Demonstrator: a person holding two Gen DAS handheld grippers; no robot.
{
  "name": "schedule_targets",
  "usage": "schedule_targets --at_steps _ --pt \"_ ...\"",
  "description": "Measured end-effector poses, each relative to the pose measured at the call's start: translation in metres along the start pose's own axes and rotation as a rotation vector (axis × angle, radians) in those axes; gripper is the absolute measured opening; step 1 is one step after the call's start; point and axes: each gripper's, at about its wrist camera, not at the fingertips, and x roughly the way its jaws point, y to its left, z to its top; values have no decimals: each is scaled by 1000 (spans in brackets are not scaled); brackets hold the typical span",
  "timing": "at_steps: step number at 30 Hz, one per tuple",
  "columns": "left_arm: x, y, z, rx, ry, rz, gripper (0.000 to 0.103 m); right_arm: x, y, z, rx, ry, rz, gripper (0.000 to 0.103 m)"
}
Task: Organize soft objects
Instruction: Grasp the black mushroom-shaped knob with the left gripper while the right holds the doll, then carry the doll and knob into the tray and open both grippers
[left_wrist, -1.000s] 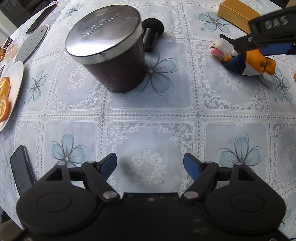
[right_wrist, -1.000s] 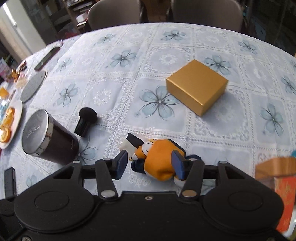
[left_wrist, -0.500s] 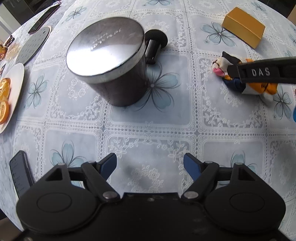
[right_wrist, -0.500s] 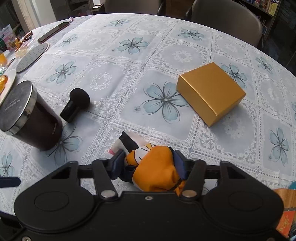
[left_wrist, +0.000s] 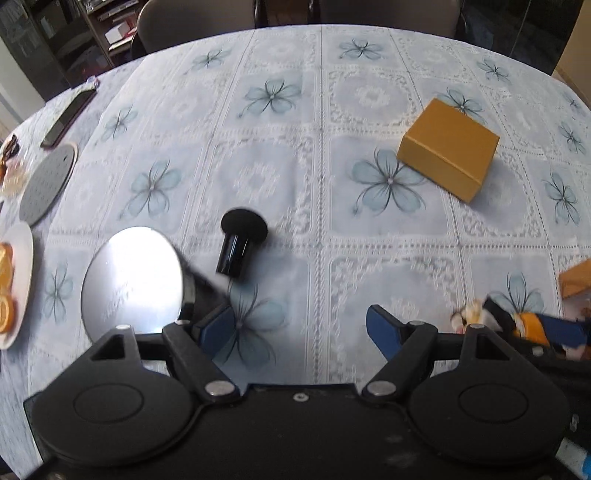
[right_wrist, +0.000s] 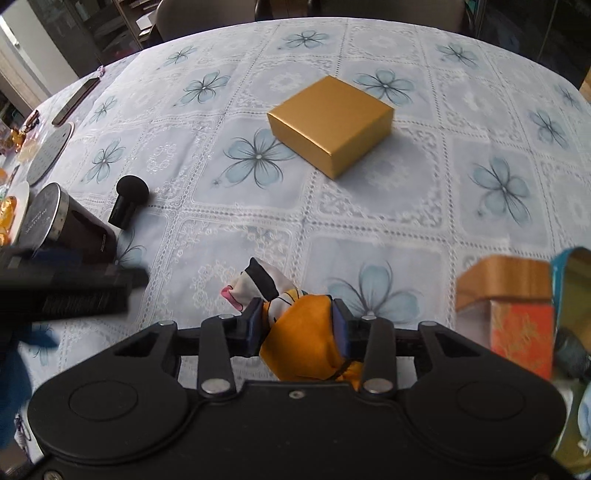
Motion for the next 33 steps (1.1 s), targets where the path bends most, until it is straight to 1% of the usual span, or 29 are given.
schedule_targets --at_steps 2,3,4,6,11,13,17,19,20,21,23,24,27,28,31,33 --pt "6 -8 16 15 -32 29 78 -4 -1 -4 -1 -2 5 41" --pt "11 -9 24 14 -44 58 78 -6 -1 -5 -1 -2 10 41" --pt "16 -9 32 9 -49 84 78 -7 -1 -6 -1 -1 18 41" --pt "26 -4 45 -11 -52 110 78 -8 0 -7 -2 1 33 41" --pt "50 15 68 -69 -10 171 78 -7 3 -8 -15 3 50 41" --pt "60 24 70 -89 14 173 78 -6 4 -7 -15 4 55 41" --pt "76 29 71 -69 49 193 77 -4 5 -6 -16 7 66 41" --pt "81 30 70 -59 55 180 73 -4 7 -6 -21 6 67 41" --pt "82 30 69 -54 59 167 65 -4 7 -6 -23 6 67 41" --pt "81 31 69 -54 57 144 54 -4 8 -6 -24 5 68 41" --pt "80 30 69 -62 66 99 40 -5 9 -7 -25 2 69 41" --pt "79 28 69 -62 64 109 37 -6 9 -7 -25 1 69 41" --pt "73 25 66 -46 56 116 31 -10 8 -9 -22 -5 62 41" --pt "69 25 65 -43 55 92 31 -12 8 -10 -19 -8 60 41" --pt "55 21 58 -67 76 -22 31 -18 6 -14 -11 -17 57 41" --pt "45 13 48 -53 79 -56 31 -24 6 -18 -6 -22 51 41"
